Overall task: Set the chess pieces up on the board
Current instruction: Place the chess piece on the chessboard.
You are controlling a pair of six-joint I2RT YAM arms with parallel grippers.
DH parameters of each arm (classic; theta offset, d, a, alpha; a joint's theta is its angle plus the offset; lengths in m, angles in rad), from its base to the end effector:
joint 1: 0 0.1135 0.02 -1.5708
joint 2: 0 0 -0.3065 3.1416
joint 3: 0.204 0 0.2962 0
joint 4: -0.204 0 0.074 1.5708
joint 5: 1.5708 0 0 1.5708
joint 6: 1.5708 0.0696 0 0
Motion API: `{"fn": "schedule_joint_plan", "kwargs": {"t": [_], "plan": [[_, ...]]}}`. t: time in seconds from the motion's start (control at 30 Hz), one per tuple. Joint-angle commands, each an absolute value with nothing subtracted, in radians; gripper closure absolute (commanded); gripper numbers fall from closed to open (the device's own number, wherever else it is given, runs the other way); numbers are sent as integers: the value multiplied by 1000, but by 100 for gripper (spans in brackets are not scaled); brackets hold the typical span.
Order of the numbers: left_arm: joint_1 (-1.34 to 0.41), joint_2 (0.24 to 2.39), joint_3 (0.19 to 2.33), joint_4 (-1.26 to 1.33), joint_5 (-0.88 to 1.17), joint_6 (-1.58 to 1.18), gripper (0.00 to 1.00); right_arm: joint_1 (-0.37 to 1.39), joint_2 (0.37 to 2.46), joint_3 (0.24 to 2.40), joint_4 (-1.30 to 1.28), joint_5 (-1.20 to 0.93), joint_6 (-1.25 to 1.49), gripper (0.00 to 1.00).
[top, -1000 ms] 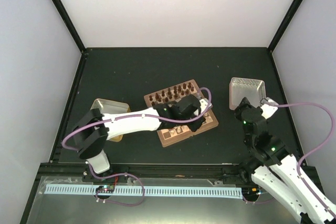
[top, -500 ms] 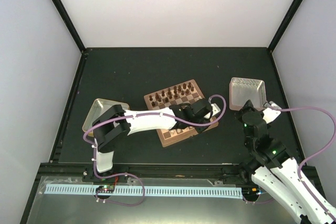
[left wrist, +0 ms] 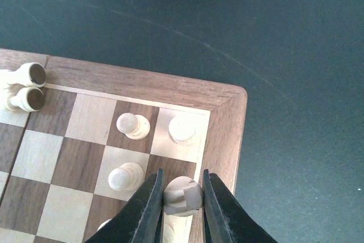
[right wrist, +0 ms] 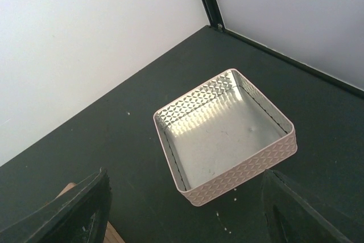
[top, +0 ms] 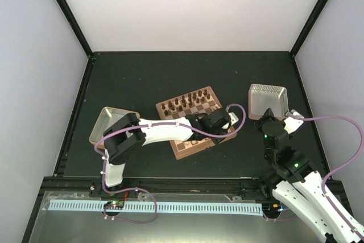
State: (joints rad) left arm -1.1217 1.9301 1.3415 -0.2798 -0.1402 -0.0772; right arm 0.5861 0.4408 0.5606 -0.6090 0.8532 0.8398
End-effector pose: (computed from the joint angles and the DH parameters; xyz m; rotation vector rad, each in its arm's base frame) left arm 0.2235 -0.4414 0.1802 1.1729 2.1648 -0.3661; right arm 0.1367 0.0278 0.2822 0.7228 1.7419 0.0891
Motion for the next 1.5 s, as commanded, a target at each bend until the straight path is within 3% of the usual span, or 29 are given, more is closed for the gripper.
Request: {"fn": "schedule_joint_plan", "kwargs": {"t": [0.0, 1.47], "plan": [[-1127, 1957, 1347, -262, -169, -58, 83, 580, 428, 549, -576, 882, 839, 27], [-1126, 1920, 1352, -268, -187, -77, 69, 580, 432, 540, -548, 861, 824, 27]]}}
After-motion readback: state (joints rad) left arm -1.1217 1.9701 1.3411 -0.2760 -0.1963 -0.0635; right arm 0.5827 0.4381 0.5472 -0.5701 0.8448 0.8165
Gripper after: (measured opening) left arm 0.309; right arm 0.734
